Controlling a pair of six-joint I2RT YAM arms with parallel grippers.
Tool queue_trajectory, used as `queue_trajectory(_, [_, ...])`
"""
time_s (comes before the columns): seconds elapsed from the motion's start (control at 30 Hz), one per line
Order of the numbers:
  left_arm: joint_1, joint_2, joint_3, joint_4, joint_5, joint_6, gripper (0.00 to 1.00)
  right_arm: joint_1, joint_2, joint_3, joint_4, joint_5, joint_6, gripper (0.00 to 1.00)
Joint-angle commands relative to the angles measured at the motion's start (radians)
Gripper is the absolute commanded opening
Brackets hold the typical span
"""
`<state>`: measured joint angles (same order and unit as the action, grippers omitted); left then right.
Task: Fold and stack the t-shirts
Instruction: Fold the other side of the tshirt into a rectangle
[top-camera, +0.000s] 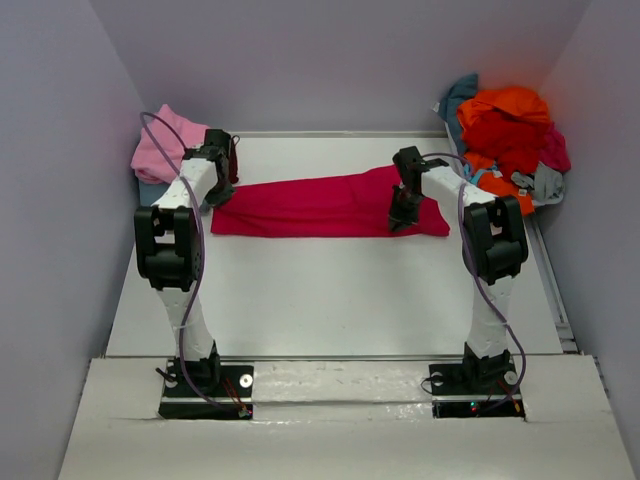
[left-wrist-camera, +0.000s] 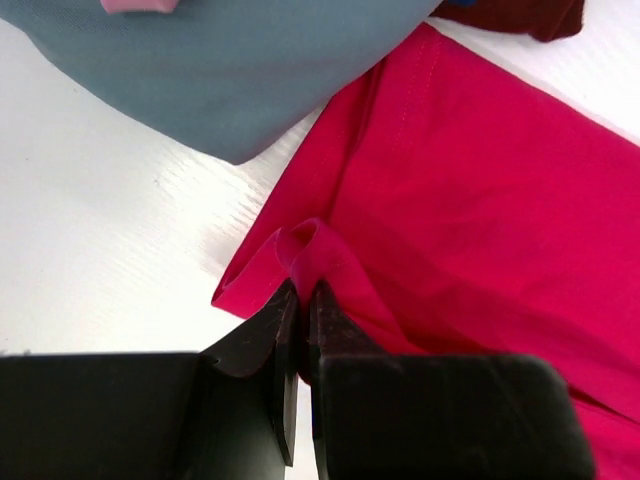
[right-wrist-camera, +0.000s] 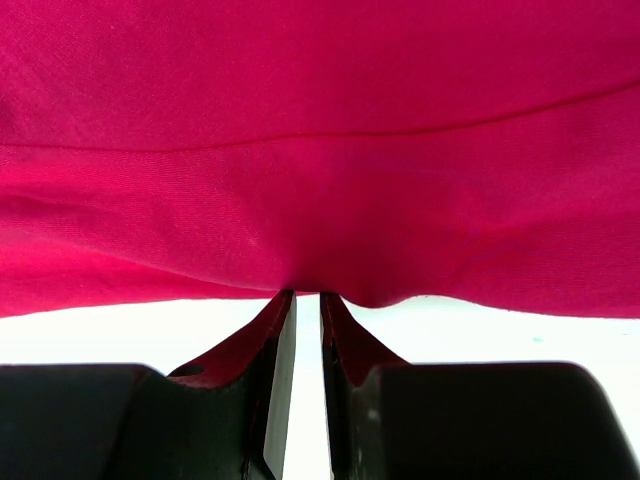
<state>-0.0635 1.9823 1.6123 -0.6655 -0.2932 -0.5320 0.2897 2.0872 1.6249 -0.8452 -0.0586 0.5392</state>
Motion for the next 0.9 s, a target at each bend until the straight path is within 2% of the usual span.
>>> queue_trajectory(0.0, [0.008,0.030,0.083,-0.040,-0.050,-0.005,0.06,0.006,-0.004,-0.008,0.043,0.016,-0.004,0.22])
queue_trajectory(0.13, [0.008,0.085,0.116,-0.077,-0.054,-0.011,0.07,0.006,-0.001,-0.010,0.043,0.019,-0.004,0.22])
queue_trajectory(0.3, [0.008,0.125,0.109,-0.091,-0.049,-0.013,0.39,0.006,-0.006,-0.020,0.047,0.022,-0.005,0.22])
queue_trajectory(0.33, [0.008,0.124,0.095,-0.089,-0.049,-0.013,0.50,0.006,-0.006,-0.022,0.049,0.022,-0.005,0.21])
queue_trajectory(0.4, [0.008,0.121,0.078,-0.085,-0.053,-0.011,0.59,0.006,-0.007,-0.023,0.051,0.020,-0.005,0.21])
queue_trajectory(0.67, [0.008,0.061,0.038,-0.082,-0.089,-0.020,0.81,0.006,-0.006,-0.017,0.055,0.017,-0.007,0.21])
queue_trajectory(0.87, [-0.001,-0.026,0.028,-0.101,-0.112,-0.014,0.84,0.006,-0.016,-0.013,0.063,0.019,-0.002,0.21])
